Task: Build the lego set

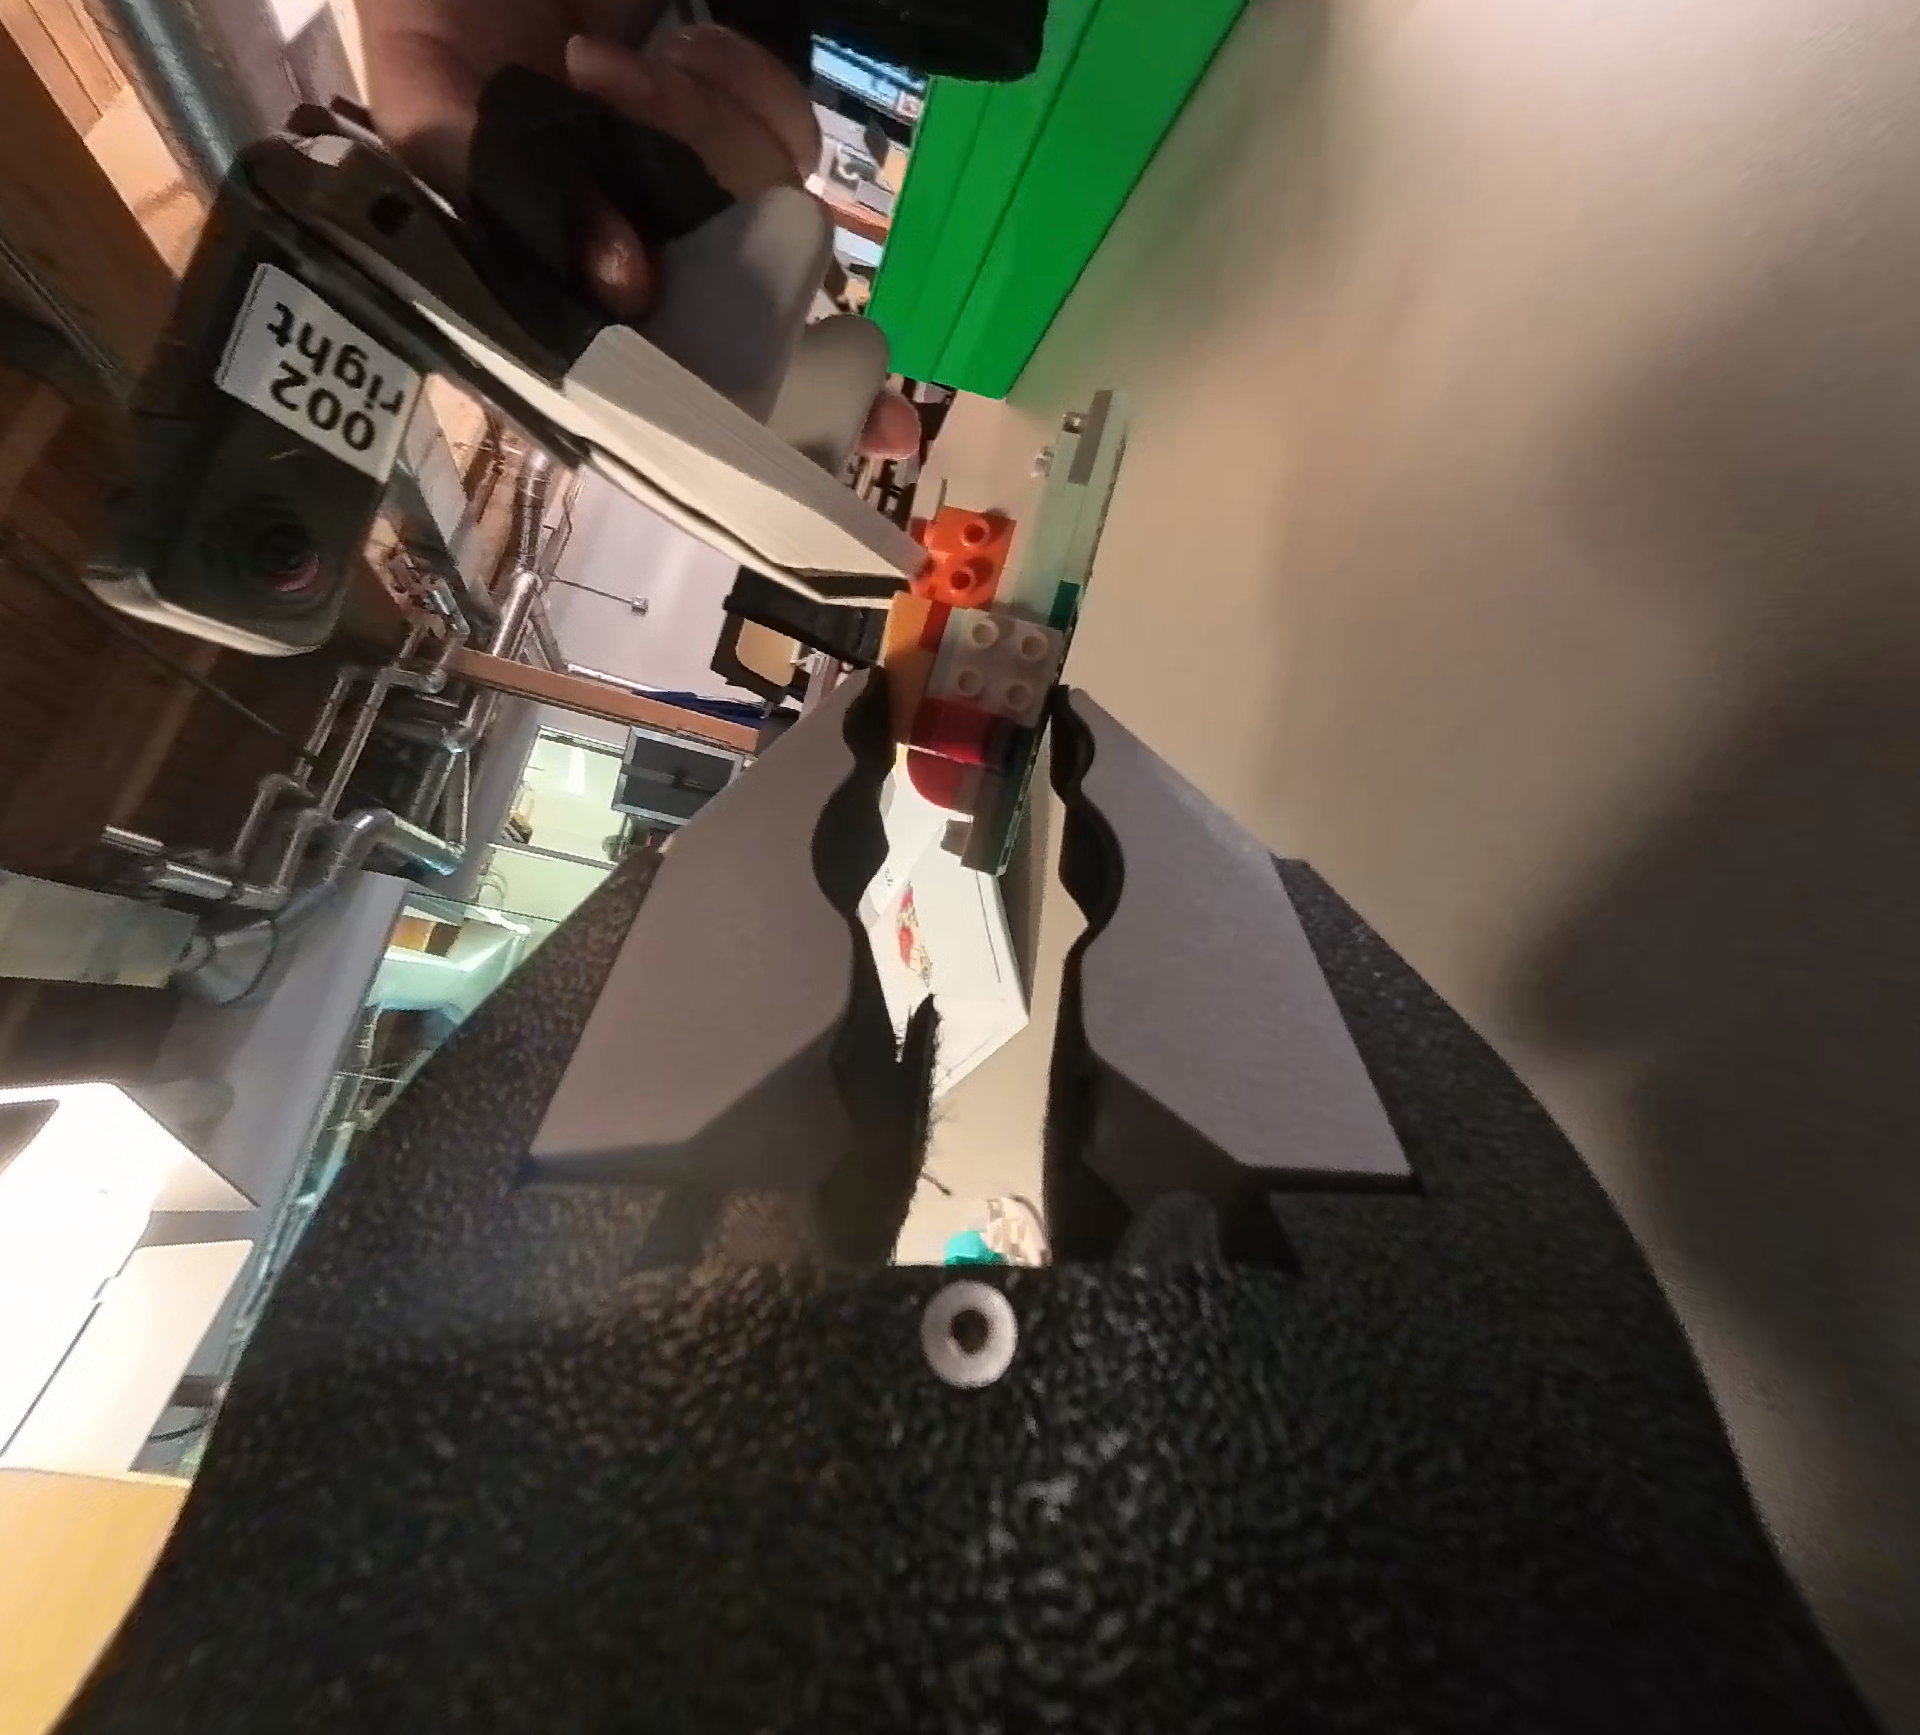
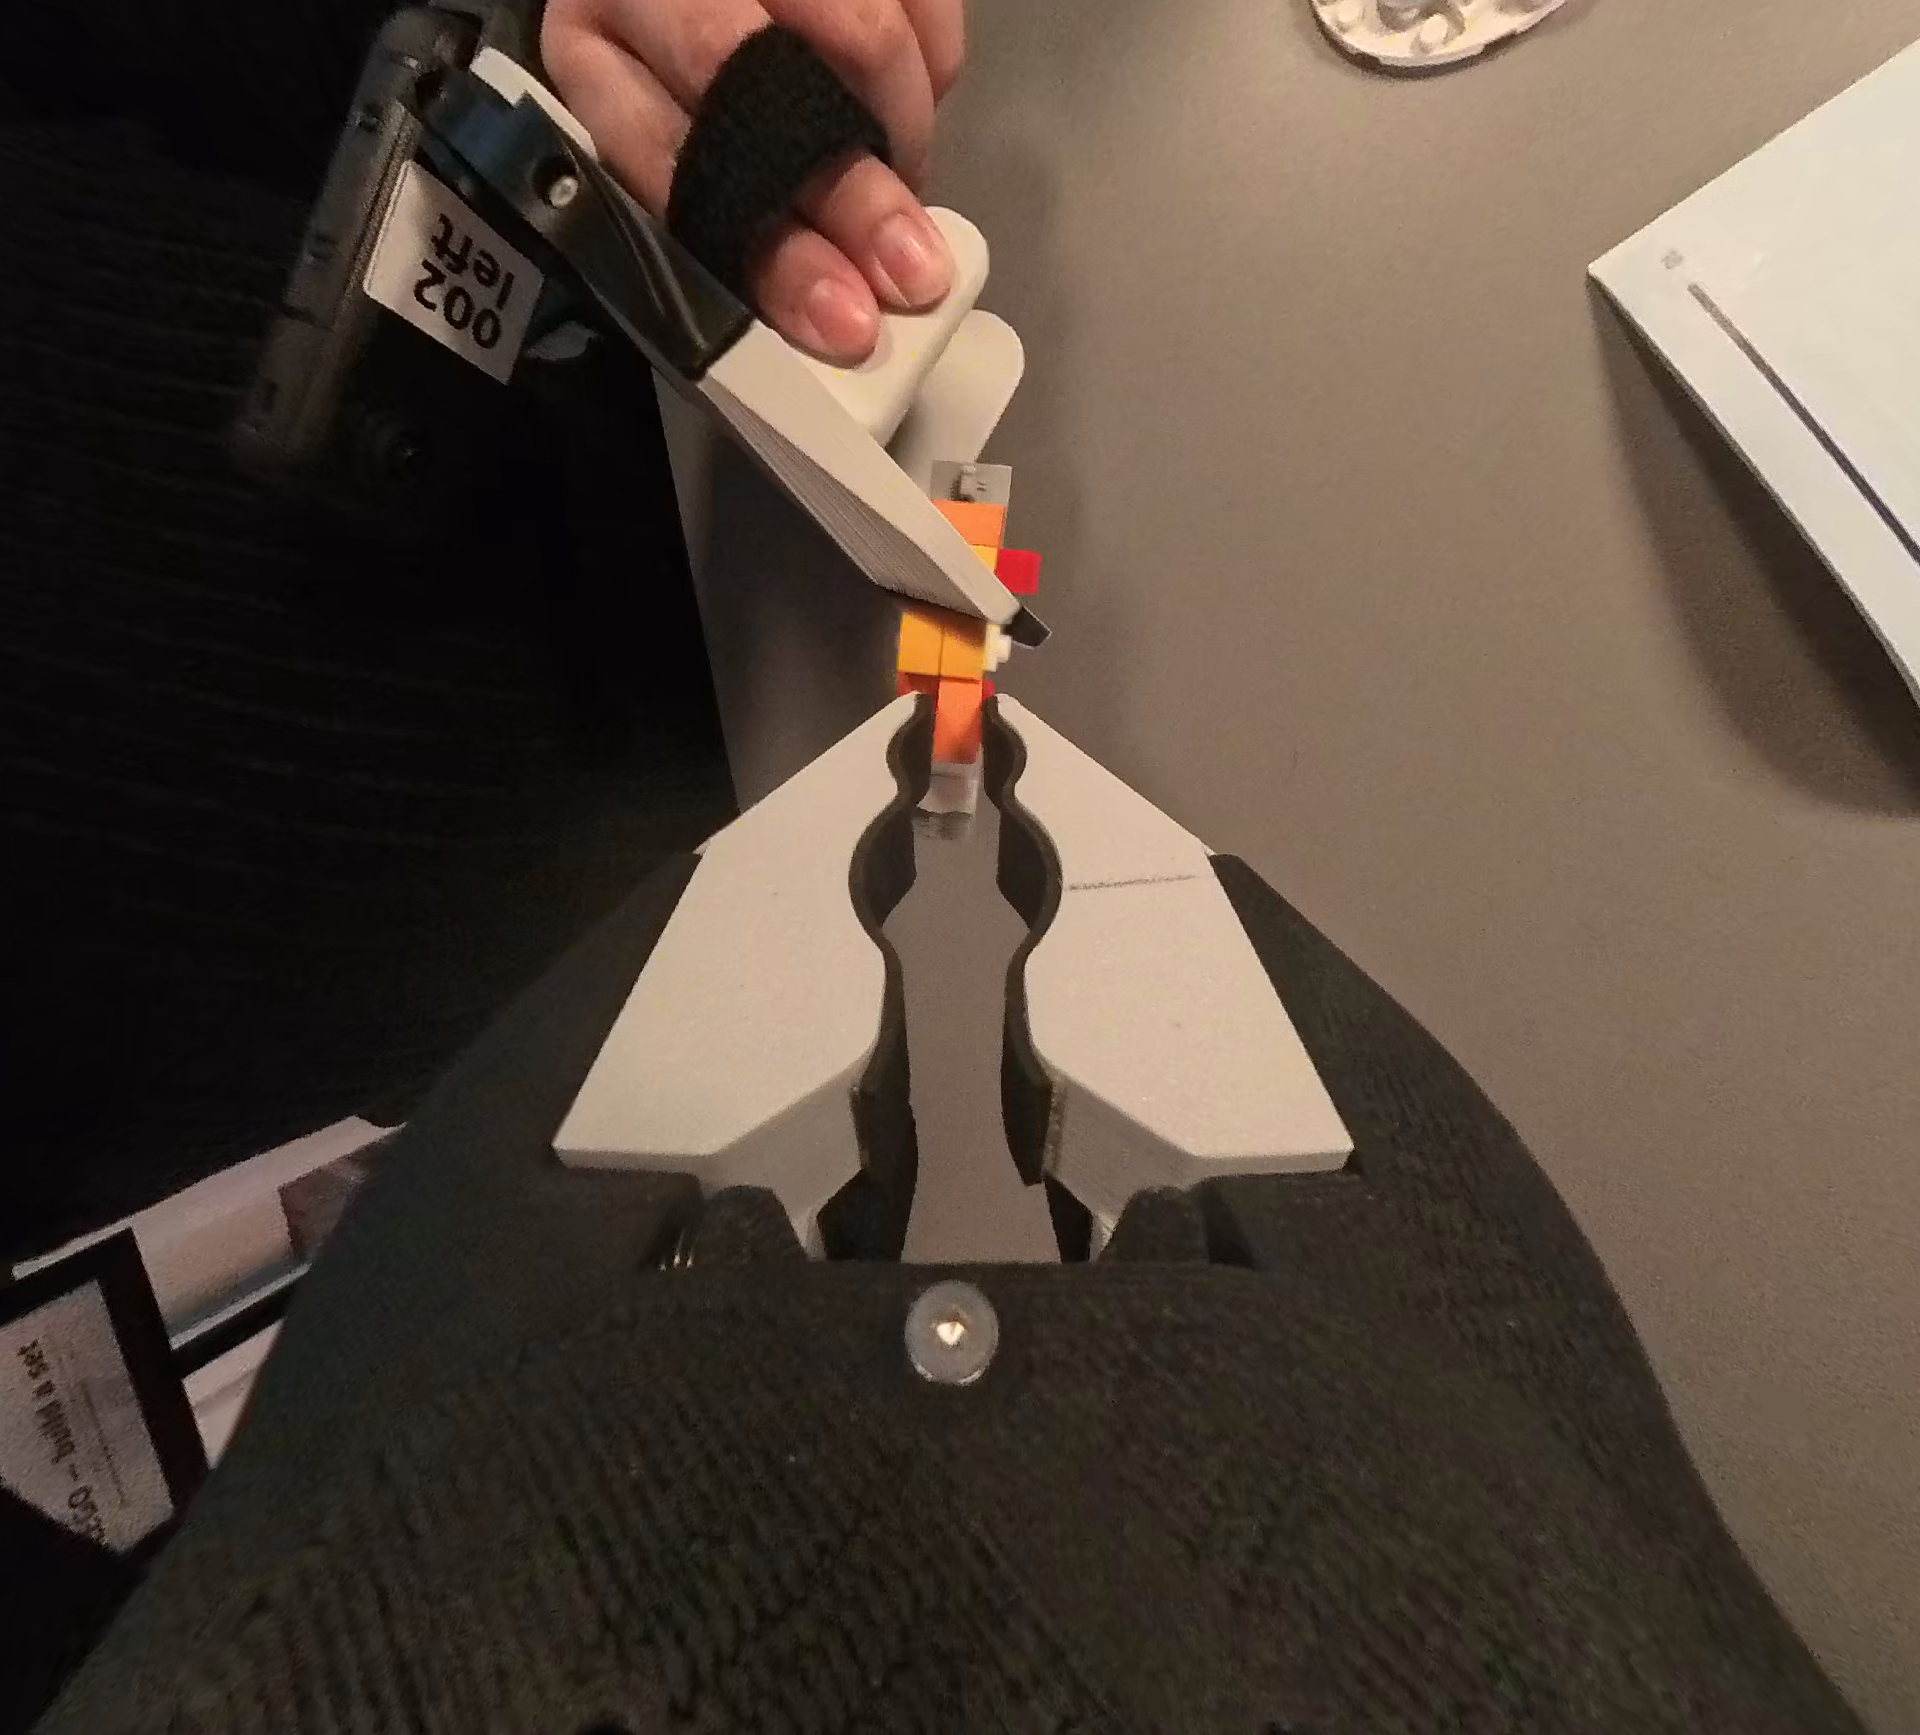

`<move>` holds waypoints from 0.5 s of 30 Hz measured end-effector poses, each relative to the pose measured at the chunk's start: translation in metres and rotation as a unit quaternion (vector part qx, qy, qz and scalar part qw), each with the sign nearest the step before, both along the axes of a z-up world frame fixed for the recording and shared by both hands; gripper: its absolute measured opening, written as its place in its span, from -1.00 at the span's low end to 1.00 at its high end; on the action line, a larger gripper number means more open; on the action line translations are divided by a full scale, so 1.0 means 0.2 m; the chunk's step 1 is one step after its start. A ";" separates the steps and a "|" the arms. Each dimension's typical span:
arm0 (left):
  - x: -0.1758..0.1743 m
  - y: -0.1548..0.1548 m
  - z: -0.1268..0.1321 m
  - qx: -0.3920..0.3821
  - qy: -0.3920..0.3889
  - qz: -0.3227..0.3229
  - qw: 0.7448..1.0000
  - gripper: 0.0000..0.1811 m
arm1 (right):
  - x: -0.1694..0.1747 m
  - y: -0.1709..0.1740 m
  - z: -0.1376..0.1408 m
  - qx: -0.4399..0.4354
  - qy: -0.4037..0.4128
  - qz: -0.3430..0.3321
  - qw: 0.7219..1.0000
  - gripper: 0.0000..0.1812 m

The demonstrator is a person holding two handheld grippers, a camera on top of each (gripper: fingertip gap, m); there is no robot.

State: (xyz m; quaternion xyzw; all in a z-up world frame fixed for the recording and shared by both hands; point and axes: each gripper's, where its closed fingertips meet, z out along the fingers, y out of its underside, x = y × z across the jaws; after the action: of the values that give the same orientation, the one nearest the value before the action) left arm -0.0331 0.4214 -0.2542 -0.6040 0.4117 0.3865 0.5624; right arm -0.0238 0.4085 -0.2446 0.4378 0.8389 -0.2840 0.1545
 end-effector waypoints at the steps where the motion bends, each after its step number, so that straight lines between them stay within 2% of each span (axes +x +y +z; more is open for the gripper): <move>1: 0.00 0.00 0.00 0.000 0.003 0.000 1.000 -0.70 | 0.00 0.00 0.00 0.002 0.002 0.001 1.000 -0.91; 15: 0.00 -0.01 0.02 0.013 0.009 0.003 1.000 -0.70 | 0.00 0.00 0.07 -0.007 0.037 -0.014 0.999 -0.86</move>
State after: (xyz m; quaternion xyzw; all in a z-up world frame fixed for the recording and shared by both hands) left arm -0.0334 0.4196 -0.2498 -0.5944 0.4098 0.3990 0.5653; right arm -0.0236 0.4085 -0.2299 0.4379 0.8358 -0.3081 0.1217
